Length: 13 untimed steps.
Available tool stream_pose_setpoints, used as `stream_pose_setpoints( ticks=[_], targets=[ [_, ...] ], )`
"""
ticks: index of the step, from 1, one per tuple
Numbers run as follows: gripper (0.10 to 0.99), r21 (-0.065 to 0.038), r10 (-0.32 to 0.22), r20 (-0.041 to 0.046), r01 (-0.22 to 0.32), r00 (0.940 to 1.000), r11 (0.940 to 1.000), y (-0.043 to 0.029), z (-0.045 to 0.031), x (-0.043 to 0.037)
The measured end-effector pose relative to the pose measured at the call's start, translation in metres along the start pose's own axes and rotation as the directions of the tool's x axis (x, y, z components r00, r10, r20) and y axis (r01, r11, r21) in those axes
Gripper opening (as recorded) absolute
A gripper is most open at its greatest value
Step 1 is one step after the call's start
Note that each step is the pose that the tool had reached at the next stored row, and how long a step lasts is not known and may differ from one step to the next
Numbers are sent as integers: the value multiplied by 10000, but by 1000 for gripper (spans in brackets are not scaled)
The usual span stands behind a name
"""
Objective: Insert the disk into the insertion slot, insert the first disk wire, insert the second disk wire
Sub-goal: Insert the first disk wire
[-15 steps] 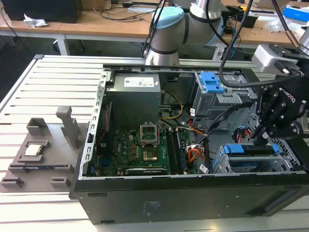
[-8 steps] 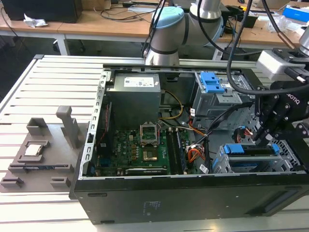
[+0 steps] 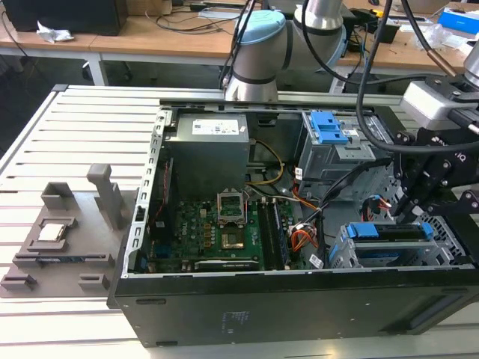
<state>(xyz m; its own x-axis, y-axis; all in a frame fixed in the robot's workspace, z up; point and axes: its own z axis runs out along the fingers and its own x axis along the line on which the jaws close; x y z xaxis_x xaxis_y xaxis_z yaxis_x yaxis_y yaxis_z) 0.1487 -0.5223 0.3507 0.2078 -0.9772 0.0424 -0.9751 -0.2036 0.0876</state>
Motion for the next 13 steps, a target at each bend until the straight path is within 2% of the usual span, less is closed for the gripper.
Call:
stream_pose_setpoints(
  ticks=[5,8,12,13],
  targets=[
    [165,7,450,201,-450,9988,9990,0,0,0],
    [165,2,711,288,-711,9971,9975,1,1,1],
    [165,-2,763,295,-763,9966,9971,1,1,2],
    [165,4,759,337,-760,9965,9971,5,2,26]
  ],
)
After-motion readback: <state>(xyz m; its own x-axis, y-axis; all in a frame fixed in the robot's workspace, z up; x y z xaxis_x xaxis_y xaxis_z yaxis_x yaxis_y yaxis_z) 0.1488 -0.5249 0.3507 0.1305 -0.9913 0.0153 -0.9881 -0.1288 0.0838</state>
